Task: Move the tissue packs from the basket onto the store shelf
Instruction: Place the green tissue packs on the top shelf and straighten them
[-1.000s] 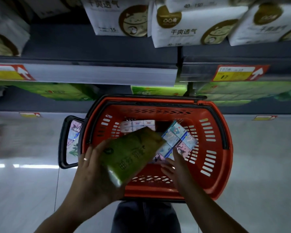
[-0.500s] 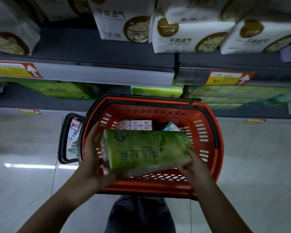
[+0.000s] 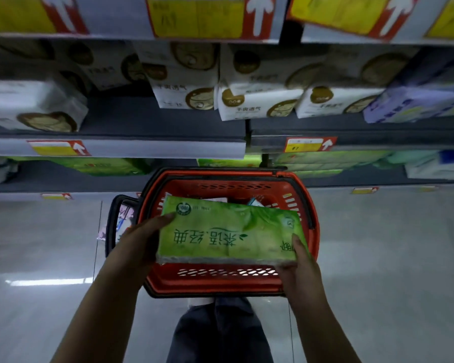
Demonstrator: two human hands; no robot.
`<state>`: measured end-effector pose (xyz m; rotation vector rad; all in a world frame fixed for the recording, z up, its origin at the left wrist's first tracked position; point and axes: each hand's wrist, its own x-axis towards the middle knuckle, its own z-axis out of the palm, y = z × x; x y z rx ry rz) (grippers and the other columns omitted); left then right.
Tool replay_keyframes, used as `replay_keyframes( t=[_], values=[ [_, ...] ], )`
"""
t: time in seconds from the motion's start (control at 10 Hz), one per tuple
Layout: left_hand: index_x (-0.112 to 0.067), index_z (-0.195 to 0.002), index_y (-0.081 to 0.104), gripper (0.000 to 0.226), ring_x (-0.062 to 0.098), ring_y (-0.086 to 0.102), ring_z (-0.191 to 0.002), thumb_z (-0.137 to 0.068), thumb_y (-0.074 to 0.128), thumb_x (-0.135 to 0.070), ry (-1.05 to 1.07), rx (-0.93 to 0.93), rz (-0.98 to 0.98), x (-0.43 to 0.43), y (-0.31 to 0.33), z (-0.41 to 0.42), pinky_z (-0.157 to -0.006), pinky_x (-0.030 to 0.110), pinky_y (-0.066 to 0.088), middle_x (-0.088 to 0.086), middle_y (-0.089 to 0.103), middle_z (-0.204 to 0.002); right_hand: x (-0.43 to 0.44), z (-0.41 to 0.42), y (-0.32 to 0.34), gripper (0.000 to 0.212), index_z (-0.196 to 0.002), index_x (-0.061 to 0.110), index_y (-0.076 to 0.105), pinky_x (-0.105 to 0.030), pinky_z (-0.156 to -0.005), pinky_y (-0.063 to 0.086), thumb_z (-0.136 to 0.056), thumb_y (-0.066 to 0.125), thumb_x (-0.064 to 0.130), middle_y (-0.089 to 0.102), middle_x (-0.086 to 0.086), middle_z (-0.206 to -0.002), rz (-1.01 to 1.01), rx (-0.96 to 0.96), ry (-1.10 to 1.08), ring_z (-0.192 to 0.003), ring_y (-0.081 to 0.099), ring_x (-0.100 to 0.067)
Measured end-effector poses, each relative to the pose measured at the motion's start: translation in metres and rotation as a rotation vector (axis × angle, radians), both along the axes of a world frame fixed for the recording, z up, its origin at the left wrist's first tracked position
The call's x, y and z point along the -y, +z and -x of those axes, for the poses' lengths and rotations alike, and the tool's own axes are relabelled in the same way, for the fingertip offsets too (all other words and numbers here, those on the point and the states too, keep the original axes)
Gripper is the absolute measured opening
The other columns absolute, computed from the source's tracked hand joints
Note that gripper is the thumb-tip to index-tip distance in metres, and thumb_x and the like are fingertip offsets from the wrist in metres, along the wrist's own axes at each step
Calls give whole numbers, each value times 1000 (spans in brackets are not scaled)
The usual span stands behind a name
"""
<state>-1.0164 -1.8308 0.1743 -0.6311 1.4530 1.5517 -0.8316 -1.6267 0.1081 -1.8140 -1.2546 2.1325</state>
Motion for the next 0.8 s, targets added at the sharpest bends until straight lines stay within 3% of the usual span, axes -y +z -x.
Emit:
replay_keyframes(
  t=[0.1,0.2,0.3,0.4,0.5,0.7,0.8],
  values=[
    [-8,-103,66,32,30,74,-81,-76,60,-23,56,-28,-31,-2,34,-5,-60,35,59,18,74,-97,-14,15,45,59,-128,11,53,-43,-91,54,-83,63,47,63,-13,-120,-32,-78,-85,-107,65,-27],
    [-10,-109,65,39,32,72,-87,-74,59,-27,54,-96,-73,-6,75,-10,-70,38,55,18,73,-104,-26,27,96,37,-119,9,59,-32,-74,58,-88,62,30,67,-16,-114,-99,-158,-215,-102,67,-26],
    [-12,-98,69,26,26,74,-72,-83,53,-25,47,-146,-146,-10,122,-7,-54,32,57,16,75,-91,-29,35,153,25,-112,12,62,-37,-79,58,-90,60,25,69,-14,-111,-135,-246,-218,-100,68,-26],
    [-13,-75,79,23,23,73,-68,-65,77,-33,37,-150,-247,-14,171,2,-51,31,58,15,75,-88,-28,37,210,19,-106,16,62,-40,-83,57,-88,61,23,72,-9,-103,-155,-303,-224,-98,69,-26],
    [-14,-72,80,64,21,74,-70,-13,96,-35,28,-147,-354,-11,212,11,-54,31,58,10,76,-82,-23,34,266,37,-121,9,56,-32,-70,58,-87,61,22,72,-8,-102,-159,-391,-239,-90,71,-22],
    [-15,-86,80,70,23,74,-81,-20,96,-36,-21,-223,-433,-8,303,18,-59,32,58,9,76,-93,-18,28,367,33,-123,5,52,-24,-58,55,-92,54,16,74,2,-85,-233,-546,-280,-75,72,-12],
    [-13,-98,76,88,20,74,-78,-18,93,-47,-33,-285,-434,-12,346,18,-66,39,61,5,77,-87,-25,28,411,27,-118,9,56,-26,-61,56,-91,56,16,74,1,-89,-290,-607,-313,-77,71,-12]
  ],
)
